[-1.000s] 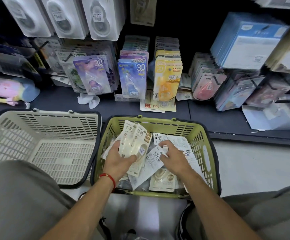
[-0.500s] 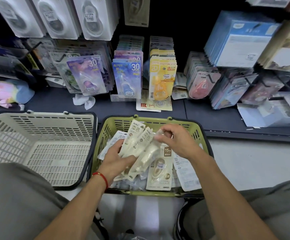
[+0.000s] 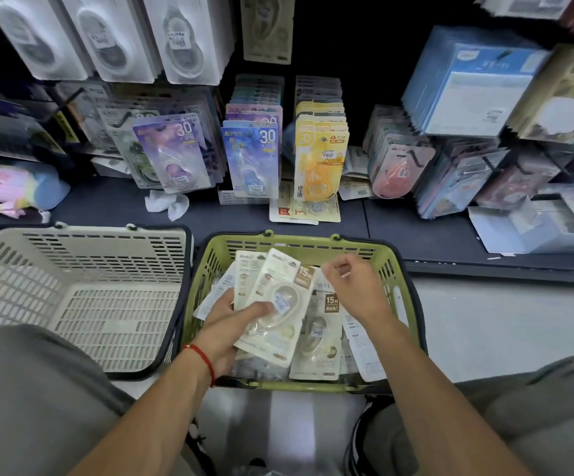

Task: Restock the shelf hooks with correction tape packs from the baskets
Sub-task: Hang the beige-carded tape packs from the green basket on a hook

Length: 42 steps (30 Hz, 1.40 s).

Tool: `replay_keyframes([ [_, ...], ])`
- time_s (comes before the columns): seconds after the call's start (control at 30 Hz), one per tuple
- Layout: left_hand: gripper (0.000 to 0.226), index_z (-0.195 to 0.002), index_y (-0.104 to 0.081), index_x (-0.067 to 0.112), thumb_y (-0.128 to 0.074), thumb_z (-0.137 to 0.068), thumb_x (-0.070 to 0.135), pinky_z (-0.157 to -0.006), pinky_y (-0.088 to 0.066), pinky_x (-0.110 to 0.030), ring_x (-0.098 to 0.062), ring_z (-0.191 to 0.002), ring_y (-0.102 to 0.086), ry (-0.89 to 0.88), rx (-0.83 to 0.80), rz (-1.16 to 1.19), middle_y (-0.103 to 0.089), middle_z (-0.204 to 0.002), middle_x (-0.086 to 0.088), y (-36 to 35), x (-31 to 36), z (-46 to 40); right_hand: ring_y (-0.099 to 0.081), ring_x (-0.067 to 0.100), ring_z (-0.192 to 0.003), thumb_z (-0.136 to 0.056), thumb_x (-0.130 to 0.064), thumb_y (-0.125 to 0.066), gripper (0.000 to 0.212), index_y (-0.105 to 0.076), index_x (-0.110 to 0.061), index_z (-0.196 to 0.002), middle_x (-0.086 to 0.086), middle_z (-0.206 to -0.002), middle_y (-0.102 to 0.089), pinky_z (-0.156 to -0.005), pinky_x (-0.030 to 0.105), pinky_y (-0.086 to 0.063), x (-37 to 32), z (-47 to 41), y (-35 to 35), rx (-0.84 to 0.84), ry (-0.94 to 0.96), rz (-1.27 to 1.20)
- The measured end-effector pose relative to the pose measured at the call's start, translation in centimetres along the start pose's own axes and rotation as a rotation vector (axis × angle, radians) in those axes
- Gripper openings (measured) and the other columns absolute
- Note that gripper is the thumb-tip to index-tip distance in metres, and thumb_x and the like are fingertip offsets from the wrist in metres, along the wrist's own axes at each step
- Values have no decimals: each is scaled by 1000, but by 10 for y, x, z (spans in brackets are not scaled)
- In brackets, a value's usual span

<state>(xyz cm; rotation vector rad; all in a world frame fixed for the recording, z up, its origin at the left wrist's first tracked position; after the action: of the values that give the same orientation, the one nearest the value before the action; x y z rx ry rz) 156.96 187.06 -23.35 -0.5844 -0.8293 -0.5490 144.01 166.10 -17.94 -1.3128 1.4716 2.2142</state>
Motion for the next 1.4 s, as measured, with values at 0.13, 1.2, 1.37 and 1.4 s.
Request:
replay_keyframes([
  [0.13, 43, -126, -67, 19, -79, -86, 8, -72, -64, -49, -34, -100, -78, -11, 83, 212, -79, -115, -12, 11, 5, -2, -63, 30, -120, -97, -57, -62, 61, -55, -10, -135, 10, -132, -63, -93, 37, -49, 48, 20, -32, -295, -341, 410],
  [1.2, 65, -132, -60, 11, -87, -72, 16, -98, -58, -54, -36, -110, -74, -369, -29, 232, -77, -119, -14, -23, 152, 18, -75, 37, -109, -102, -23, -64, 20, -77, -27, -117, 12, -123, -76, -88, 57, -62, -98, -8, 24, -284, -115, -955],
  [1.37, 65, -131, -59, 12, -91, -75, 15, -78, -64, -42, -32, -104, -76, -384, -174, 78, -78, -117, -13, -32, 213, 16, -67, 34, -125, -94, -39, -73, 29, -75, -33, -122, 2, -128, -75, -110, 60, -49, -130, -34, 54, -218, 0, -865],
  [1.4, 67, -130, -58, 12, -93, -72, 15, -75, -64, -41, -32, -102, -77, -389, -193, 48, -78, -115, -12, -32, 225, 14, -68, 28, -124, -94, -42, -73, 30, -75, -34, -123, -2, -128, -75, -109, 56, -51, -143, -38, 60, -223, 44, -833],
])
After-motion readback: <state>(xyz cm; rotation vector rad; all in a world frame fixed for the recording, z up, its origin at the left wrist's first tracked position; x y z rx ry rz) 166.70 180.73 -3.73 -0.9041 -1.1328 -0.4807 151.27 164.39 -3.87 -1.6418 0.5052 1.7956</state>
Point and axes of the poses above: each hand's wrist, its own z-axis away from the middle knuckle, its own y-axis out of the back of the hand, x = y × z, the point moved 8 cm from there along -z, towards the middle knuckle
